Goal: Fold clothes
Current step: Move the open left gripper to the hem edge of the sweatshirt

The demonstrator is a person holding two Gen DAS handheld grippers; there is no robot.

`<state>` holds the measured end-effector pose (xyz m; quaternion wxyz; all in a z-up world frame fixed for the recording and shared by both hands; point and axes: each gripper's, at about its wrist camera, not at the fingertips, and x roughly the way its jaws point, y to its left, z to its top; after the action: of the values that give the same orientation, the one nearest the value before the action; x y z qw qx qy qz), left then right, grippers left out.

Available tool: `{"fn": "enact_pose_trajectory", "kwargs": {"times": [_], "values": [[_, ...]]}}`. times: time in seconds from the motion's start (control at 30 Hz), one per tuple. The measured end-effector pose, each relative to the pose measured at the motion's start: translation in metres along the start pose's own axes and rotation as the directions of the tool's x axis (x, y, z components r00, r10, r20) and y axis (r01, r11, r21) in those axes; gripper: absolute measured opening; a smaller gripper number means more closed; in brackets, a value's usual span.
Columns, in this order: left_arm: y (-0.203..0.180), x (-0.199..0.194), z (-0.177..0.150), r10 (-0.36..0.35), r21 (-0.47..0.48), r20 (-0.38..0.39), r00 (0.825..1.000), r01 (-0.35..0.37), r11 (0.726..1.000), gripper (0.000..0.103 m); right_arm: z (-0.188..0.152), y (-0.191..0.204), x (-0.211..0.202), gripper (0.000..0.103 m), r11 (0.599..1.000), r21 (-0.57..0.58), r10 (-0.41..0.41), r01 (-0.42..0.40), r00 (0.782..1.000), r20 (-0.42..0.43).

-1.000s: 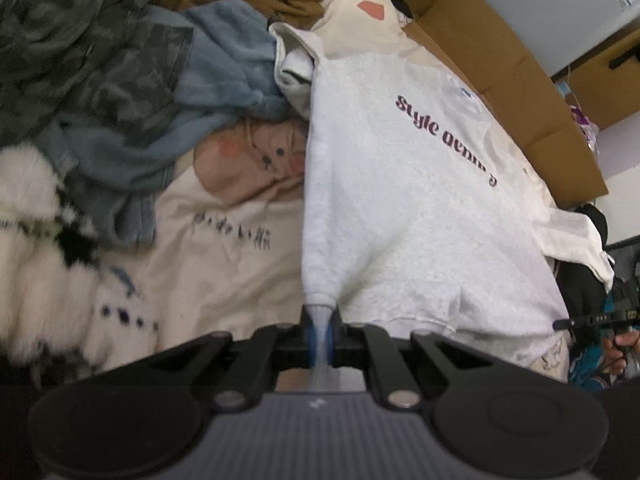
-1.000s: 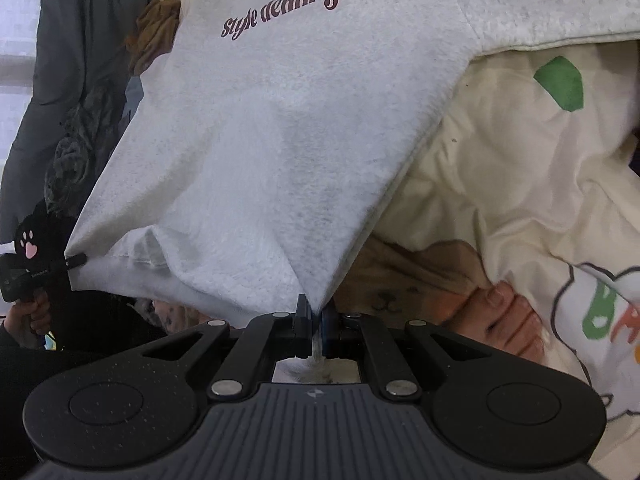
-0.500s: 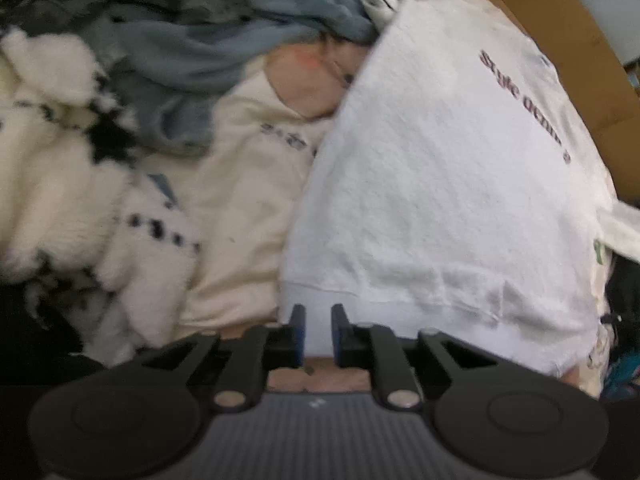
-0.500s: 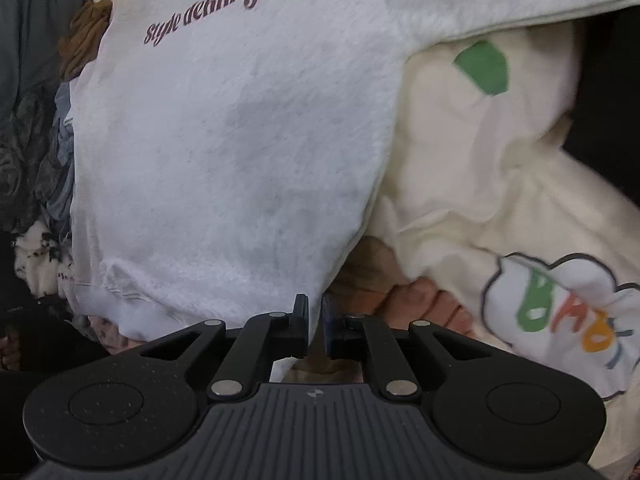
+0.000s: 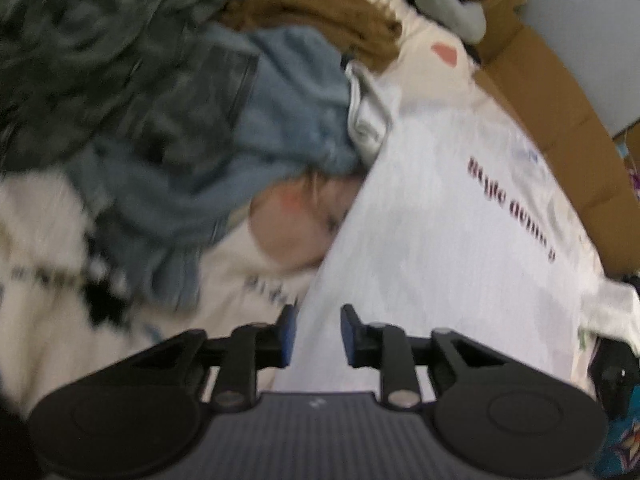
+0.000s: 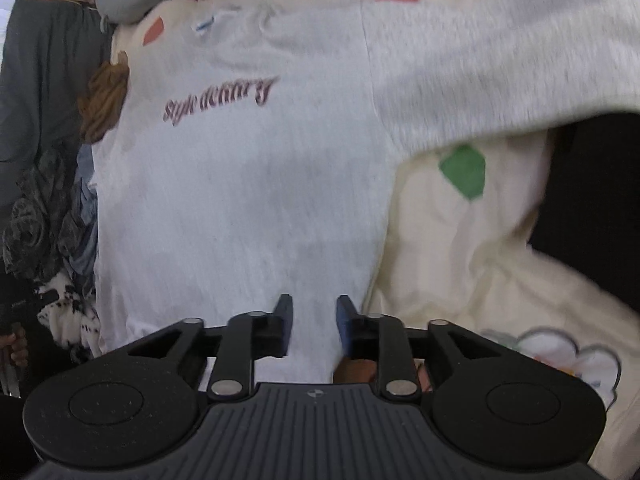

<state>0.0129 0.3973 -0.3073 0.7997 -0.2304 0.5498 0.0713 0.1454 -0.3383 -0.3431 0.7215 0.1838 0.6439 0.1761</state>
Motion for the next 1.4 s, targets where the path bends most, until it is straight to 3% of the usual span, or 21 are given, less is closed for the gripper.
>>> {"fn": "enact_pose_trajectory", "kwargs": {"times": [0.2, 0.4, 0.6, 0.9, 1.03, 1.23, 1.33, 1.4], "values": [[-0.013, 0.035, 0.056, -0.030, -0.006, 0.091, 0.995, 0.031, 1.000, 0.032, 0.043, -0.001, 0.015, 0.027, 0.999, -0.028, 0.023, -0.021, 0.999, 0.043], [-0.033, 0.068, 0.105, -0.065, -0.017, 0.121, 0.991, 0.067, 0.998, 0.032, 0.088, 0.002, 0.039, 0.027, 0.999, -0.050, 0.024, -0.021, 0.997, 0.072], [-0.039, 0.084, 0.137, -0.062, -0.079, 0.157, 0.986, 0.075, 0.994, 0.039, 0.115, 0.008, 0.051, 0.027, 0.999, 0.002, 0.035, -0.035, 0.993, 0.108], [-0.036, 0.136, 0.150, -0.032, -0.122, 0.087, 0.996, 0.043, 0.992, 0.040, 0.149, 0.008, 0.066, 0.029, 0.998, 0.026, 0.051, -0.055, 0.988, 0.145], [-0.033, 0.153, 0.151, -0.016, -0.145, 0.069, 0.998, 0.026, 0.989, 0.051, 0.168, 0.001, 0.067, 0.034, 0.998, 0.027, 0.047, -0.052, 0.985, 0.163], [-0.022, 0.172, 0.152, -0.030, -0.229, 0.029, 0.999, 0.036, 0.973, 0.054, 0.198, -0.009, 0.078, 0.035, 1.000, 0.012, 0.022, -0.024, 0.988, 0.154], [-0.020, 0.178, 0.152, -0.061, -0.266, 0.015, 0.998, 0.063, 0.962, 0.053, 0.213, -0.014, 0.085, 0.036, 1.000, 0.011, 0.013, -0.015, 0.990, 0.142], [-0.023, 0.182, 0.154, -0.078, -0.261, -0.002, 0.997, 0.075, 0.963, 0.040, 0.222, -0.017, 0.090, 0.036, 1.000, 0.001, 0.004, -0.004, 0.992, 0.130]]}}
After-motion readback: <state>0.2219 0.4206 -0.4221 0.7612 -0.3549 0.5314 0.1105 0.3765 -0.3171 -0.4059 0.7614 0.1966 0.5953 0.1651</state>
